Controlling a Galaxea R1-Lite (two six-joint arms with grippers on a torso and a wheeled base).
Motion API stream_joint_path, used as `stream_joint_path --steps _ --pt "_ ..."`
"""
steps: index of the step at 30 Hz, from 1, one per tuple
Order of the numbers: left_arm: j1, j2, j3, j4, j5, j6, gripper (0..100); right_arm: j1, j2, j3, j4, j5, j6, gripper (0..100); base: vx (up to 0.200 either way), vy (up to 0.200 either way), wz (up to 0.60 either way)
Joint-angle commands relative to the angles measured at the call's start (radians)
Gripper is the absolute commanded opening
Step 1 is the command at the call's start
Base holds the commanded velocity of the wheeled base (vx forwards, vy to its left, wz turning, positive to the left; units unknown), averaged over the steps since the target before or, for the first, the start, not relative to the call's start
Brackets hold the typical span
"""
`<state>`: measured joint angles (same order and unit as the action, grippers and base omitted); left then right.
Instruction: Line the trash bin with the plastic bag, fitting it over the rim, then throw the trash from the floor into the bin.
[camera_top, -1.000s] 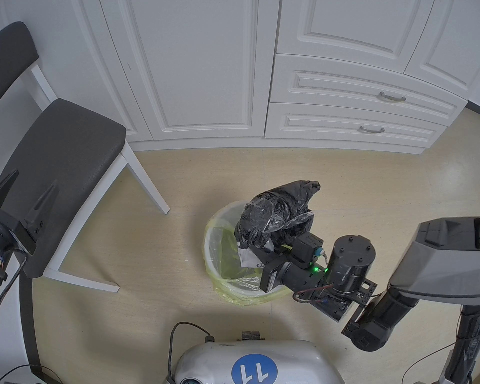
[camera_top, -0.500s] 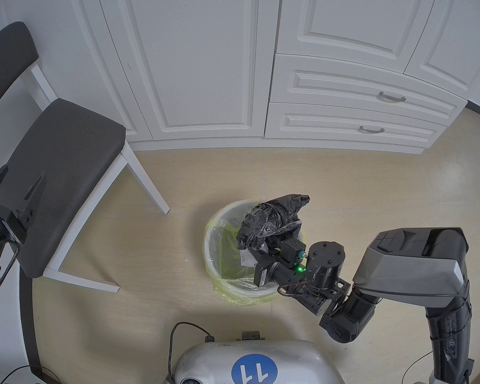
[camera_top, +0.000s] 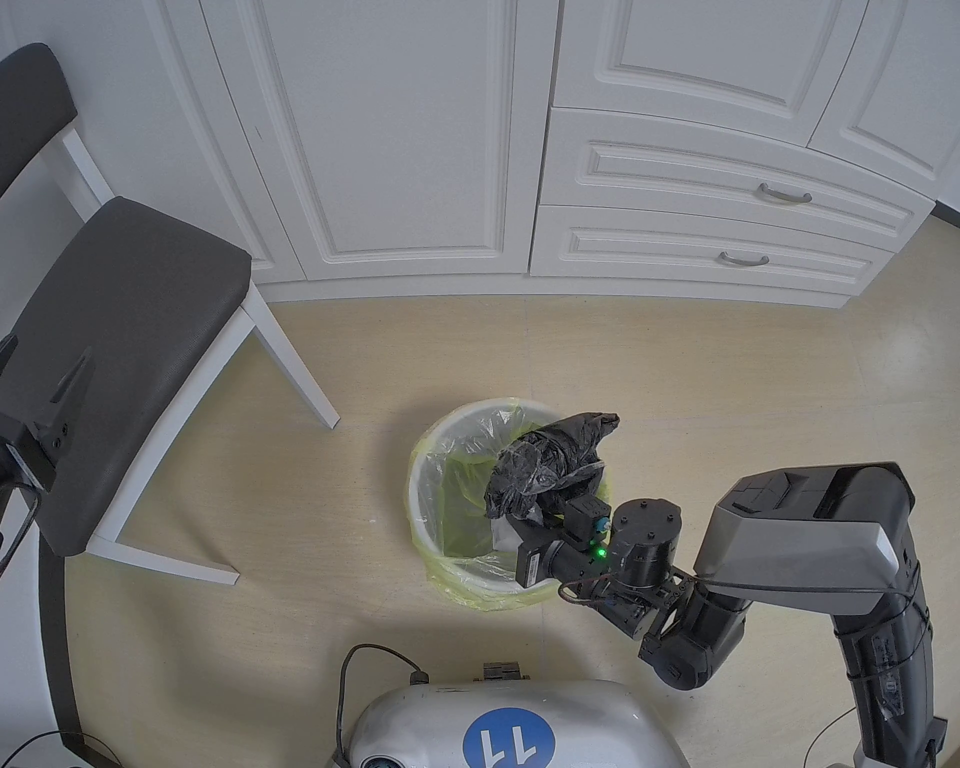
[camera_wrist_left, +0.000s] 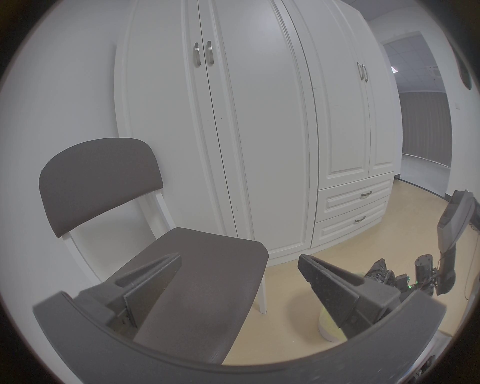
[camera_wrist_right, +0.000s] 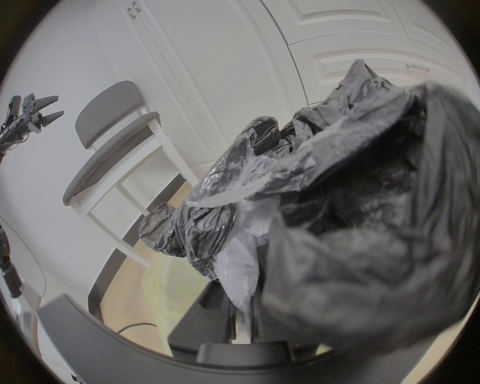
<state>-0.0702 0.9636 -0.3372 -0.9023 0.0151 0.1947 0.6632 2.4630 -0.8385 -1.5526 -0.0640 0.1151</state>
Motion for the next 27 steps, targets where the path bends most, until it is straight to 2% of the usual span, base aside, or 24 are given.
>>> stream_joint_path --steps 1,3,10,13,17,22,27 --pt "0.004 0.001 -0.006 0.006 0.000 0.000 100 0.036 -0.108 0.137 -0.018 0.041 0.005 0 0.000 0.000 0.00" --pt "0.004 0.001 -0.003 0.006 0.000 0.000 100 0.041 -0.119 0.154 -0.018 0.058 0.005 0 0.000 0.000 0.00" --pt "0.004 -0.003 -0.002 0.008 0.002 0.000 100 0.053 -0.147 0.315 -0.018 0.205 -0.006 0 0.000 0.000 0.00" --pt "0.004 -0.005 0.000 0.008 0.000 0.000 100 0.053 -0.139 0.311 -0.018 0.217 -0.020 0 0.000 0.000 0.00" --pt "0.004 -0.005 0.000 0.008 0.000 0.000 100 0.042 -0.128 0.269 -0.018 0.210 -0.023 0 0.000 0.000 0.00" --pt "0.004 -0.003 0.001 0.008 0.000 0.000 100 0.022 -0.091 0.182 -0.018 0.132 -0.015 0 0.000 0.000 0.00" --pt "0.004 -0.003 0.001 0.008 0.000 0.000 100 0.003 -0.067 0.128 -0.018 0.116 -0.014 0 0.000 0.000 0.00"
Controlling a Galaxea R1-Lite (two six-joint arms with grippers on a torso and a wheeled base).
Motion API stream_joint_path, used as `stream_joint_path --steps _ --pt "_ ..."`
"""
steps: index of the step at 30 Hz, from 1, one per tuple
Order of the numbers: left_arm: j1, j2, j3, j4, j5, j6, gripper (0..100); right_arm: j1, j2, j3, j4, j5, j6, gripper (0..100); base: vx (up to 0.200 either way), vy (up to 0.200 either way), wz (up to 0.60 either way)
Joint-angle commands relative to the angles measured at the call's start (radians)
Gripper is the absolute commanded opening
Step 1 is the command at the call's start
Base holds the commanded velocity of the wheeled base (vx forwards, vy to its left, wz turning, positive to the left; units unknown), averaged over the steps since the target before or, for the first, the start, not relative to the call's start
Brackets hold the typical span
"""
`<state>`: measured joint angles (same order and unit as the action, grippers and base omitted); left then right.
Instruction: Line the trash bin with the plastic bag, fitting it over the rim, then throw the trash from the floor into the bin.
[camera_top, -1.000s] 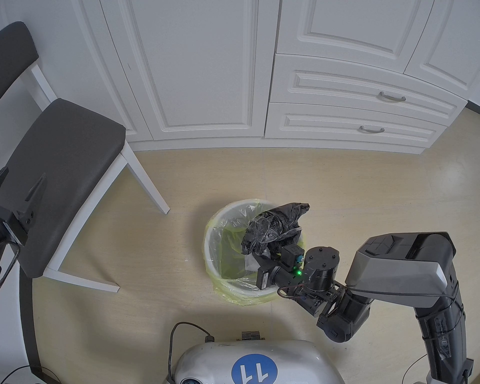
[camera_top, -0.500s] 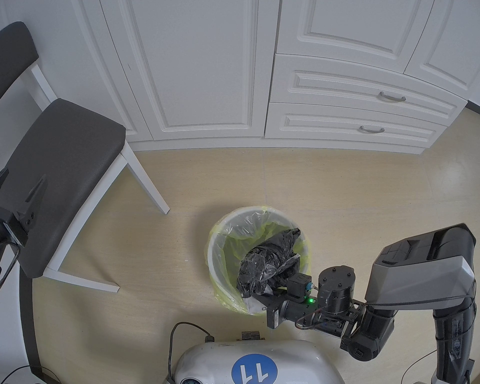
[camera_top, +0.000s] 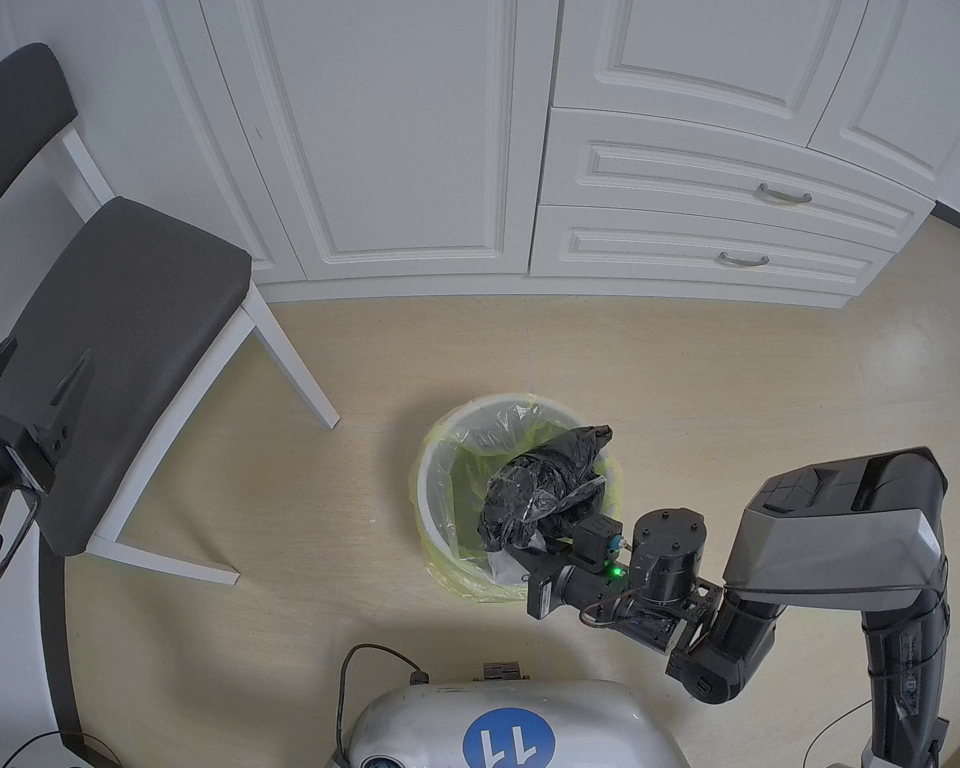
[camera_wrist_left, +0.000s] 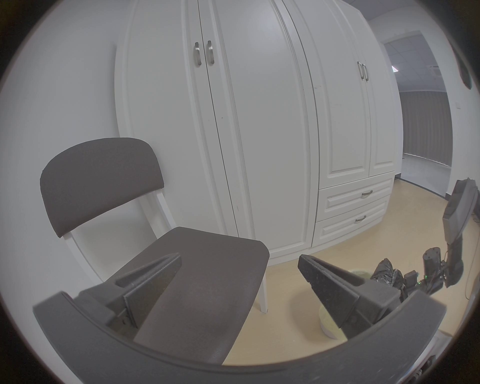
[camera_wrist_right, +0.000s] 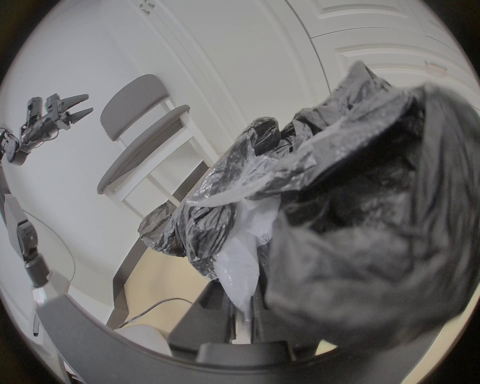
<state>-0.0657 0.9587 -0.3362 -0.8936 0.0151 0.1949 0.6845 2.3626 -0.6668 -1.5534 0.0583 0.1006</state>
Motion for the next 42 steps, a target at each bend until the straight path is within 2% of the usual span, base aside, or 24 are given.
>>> stream_joint_path --steps 1,10,19,31,36,42 --pt "0.000 0.002 0.000 -0.001 0.000 0.000 100 -0.022 0.034 -0.050 -0.017 -0.006 0.002 0 0.000 0.000 0.00" --pt "0.000 0.002 0.000 -0.001 -0.001 0.000 100 -0.042 0.018 -0.068 -0.017 -0.014 0.004 0 0.000 0.000 0.00" --pt "0.000 0.002 0.003 -0.001 -0.001 0.001 100 -0.031 -0.117 -0.025 -0.017 -0.029 0.030 0 0.000 0.000 0.00" --pt "0.000 -0.002 0.014 -0.004 -0.006 0.008 100 -0.033 0.095 -0.120 -0.017 -0.046 0.039 0 0.000 0.000 0.00" --pt "0.000 0.000 0.014 -0.004 -0.006 0.008 100 -0.033 0.084 -0.099 -0.017 -0.037 0.037 0 0.000 0.000 0.00" --pt "0.000 0.000 0.014 -0.004 -0.006 0.008 100 -0.013 -0.012 0.019 -0.017 0.003 0.031 0 0.000 0.000 0.00"
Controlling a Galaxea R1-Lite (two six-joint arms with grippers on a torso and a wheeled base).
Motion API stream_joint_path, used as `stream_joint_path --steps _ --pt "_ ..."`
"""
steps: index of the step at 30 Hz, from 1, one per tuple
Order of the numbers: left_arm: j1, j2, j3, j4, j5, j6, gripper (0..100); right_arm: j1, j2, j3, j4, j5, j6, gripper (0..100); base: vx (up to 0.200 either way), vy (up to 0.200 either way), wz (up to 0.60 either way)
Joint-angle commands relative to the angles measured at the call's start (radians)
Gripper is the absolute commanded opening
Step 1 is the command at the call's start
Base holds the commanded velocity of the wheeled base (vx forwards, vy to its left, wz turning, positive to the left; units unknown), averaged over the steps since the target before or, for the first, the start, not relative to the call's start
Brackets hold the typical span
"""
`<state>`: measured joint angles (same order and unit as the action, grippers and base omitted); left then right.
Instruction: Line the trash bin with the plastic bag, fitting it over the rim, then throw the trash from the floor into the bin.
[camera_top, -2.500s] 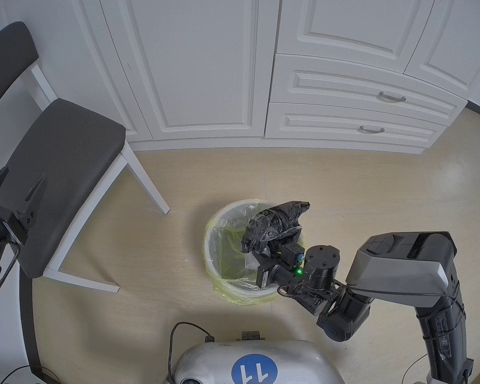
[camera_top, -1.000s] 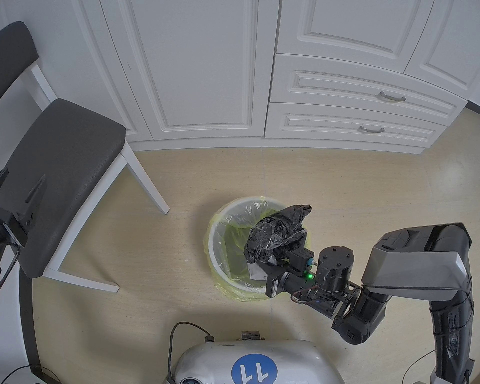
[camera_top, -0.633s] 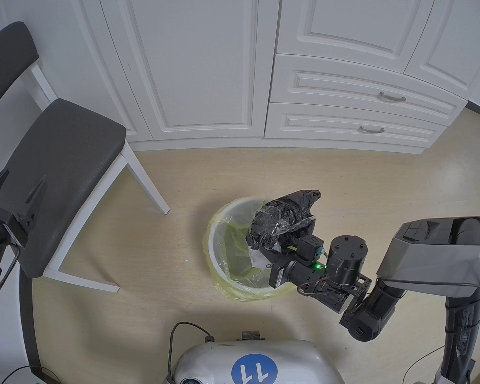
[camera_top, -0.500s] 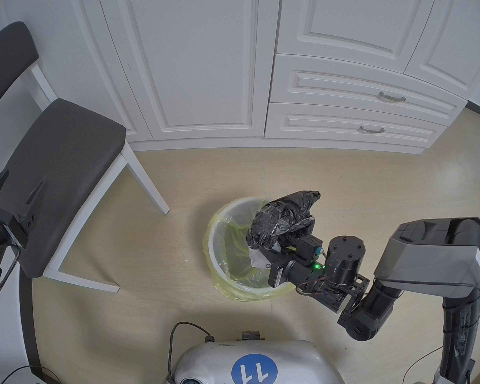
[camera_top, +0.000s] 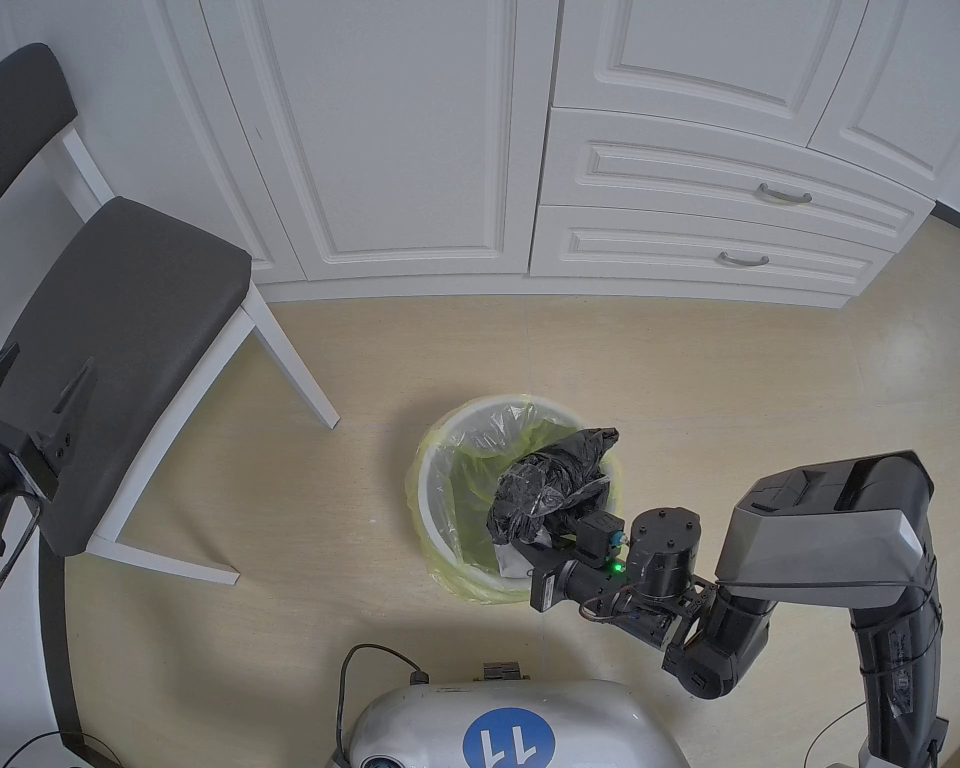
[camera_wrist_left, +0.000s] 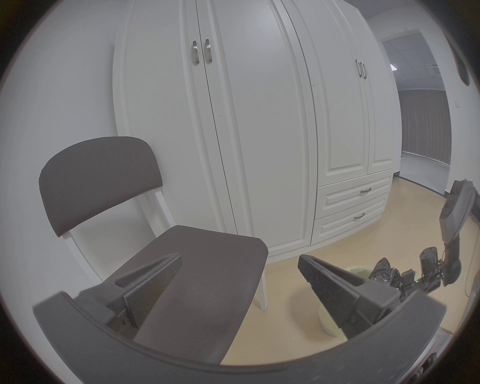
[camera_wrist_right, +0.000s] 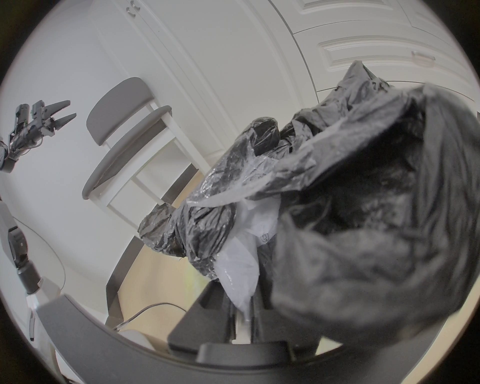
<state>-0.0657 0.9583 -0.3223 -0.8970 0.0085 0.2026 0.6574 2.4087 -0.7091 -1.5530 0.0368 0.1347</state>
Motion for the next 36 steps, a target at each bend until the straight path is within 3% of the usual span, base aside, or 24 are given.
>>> stream_joint_path --steps 1,8,14,36 --pt "0.000 0.000 0.002 0.000 0.001 0.000 100 0.018 -0.072 0.073 -0.018 0.035 -0.004 0 0.000 0.000 0.00" --pt "0.000 0.000 0.000 0.000 0.001 0.000 100 -0.002 -0.026 -0.018 -0.018 0.025 0.002 0 0.000 0.000 0.00" --pt "0.000 0.000 0.002 0.000 0.001 0.000 100 -0.013 0.063 -0.102 -0.018 -0.035 0.000 0 0.000 0.000 0.00" --pt "-0.009 -0.049 0.009 0.000 -0.002 0.044 100 -0.007 0.021 -0.107 -0.018 -0.066 -0.001 0 0.000 0.000 0.00"
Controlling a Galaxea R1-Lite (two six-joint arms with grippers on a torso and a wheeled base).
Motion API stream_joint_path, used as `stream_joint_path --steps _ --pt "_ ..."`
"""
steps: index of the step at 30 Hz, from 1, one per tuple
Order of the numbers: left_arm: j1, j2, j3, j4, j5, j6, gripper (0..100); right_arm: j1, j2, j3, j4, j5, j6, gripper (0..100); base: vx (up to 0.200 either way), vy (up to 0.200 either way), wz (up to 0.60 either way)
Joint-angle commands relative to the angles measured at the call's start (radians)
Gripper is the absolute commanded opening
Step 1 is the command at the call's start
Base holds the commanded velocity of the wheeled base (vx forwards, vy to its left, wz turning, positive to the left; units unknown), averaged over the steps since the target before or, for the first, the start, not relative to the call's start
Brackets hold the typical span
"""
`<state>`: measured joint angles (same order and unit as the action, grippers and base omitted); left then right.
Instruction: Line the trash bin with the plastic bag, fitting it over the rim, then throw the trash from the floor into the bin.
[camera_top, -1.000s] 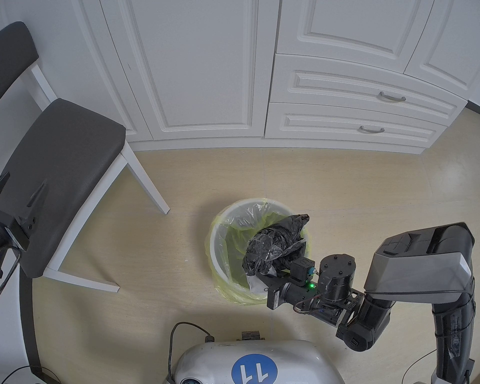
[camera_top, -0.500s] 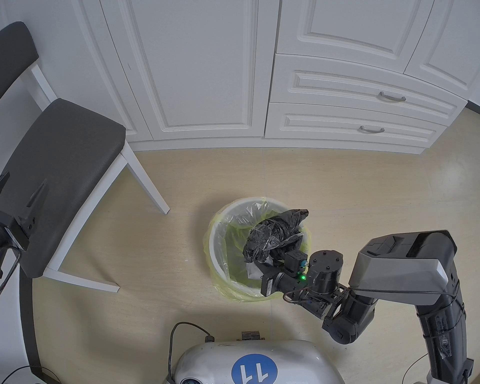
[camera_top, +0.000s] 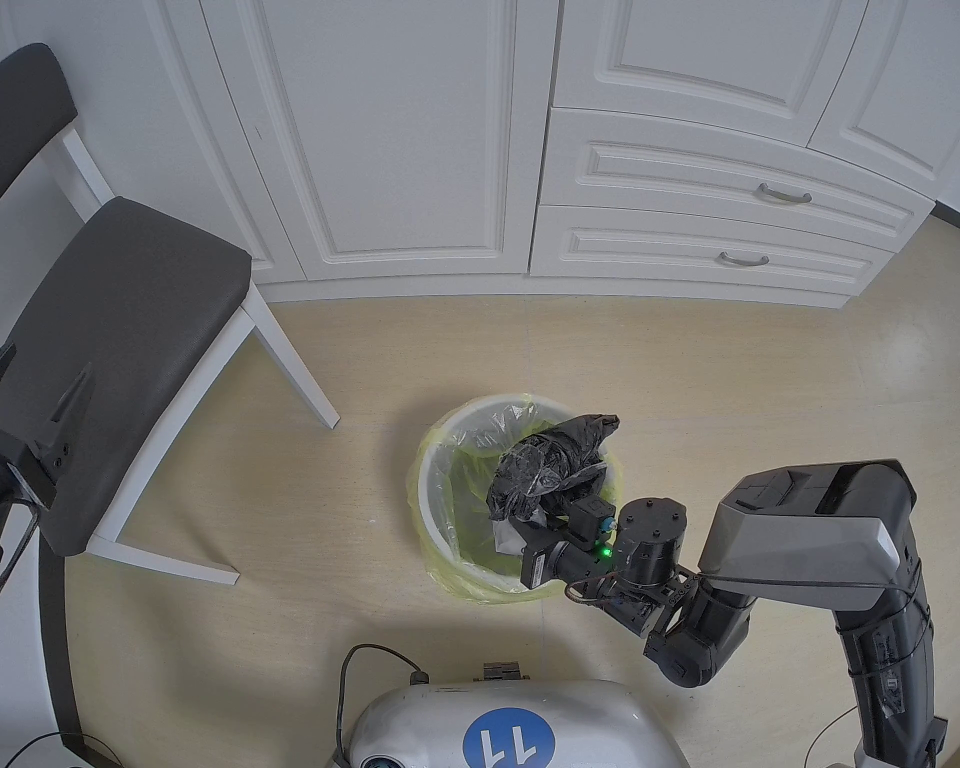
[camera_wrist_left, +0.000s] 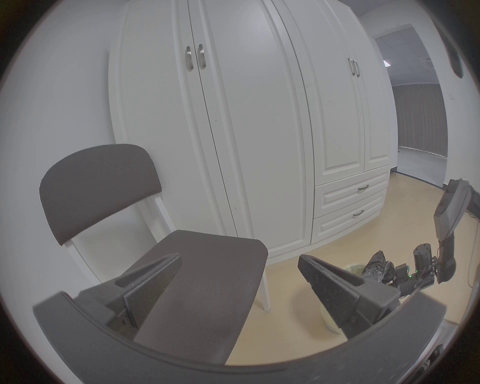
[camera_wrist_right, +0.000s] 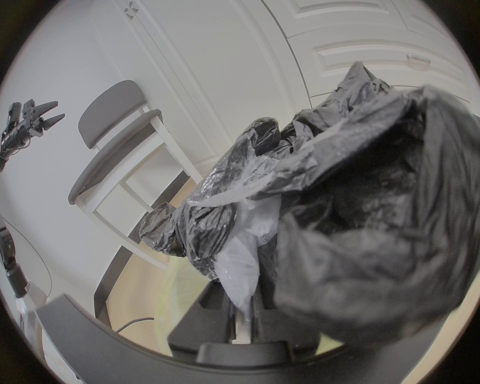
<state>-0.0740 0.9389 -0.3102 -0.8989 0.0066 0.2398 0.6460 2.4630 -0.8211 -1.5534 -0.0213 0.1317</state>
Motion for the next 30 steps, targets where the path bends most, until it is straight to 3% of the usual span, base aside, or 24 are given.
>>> stream_joint_path --steps 1,10,24,30 --pt "-0.001 -0.029 -0.001 0.002 0.000 0.009 100 0.004 -0.033 0.005 -0.017 -0.008 0.002 0 0.000 0.000 0.00" --pt "-0.004 -0.022 -0.001 0.002 0.000 0.021 100 0.001 -0.059 0.034 -0.017 -0.009 -0.014 0 0.000 0.000 0.00" --pt "-0.006 -0.011 -0.007 0.002 0.000 0.044 100 0.018 -0.137 0.072 -0.017 0.012 -0.264 0 0.000 0.000 0.00" --pt "-0.023 0.008 -0.001 -0.002 0.000 0.070 100 0.018 -0.104 0.065 -0.017 0.014 -0.294 0 0.000 0.000 0.00"
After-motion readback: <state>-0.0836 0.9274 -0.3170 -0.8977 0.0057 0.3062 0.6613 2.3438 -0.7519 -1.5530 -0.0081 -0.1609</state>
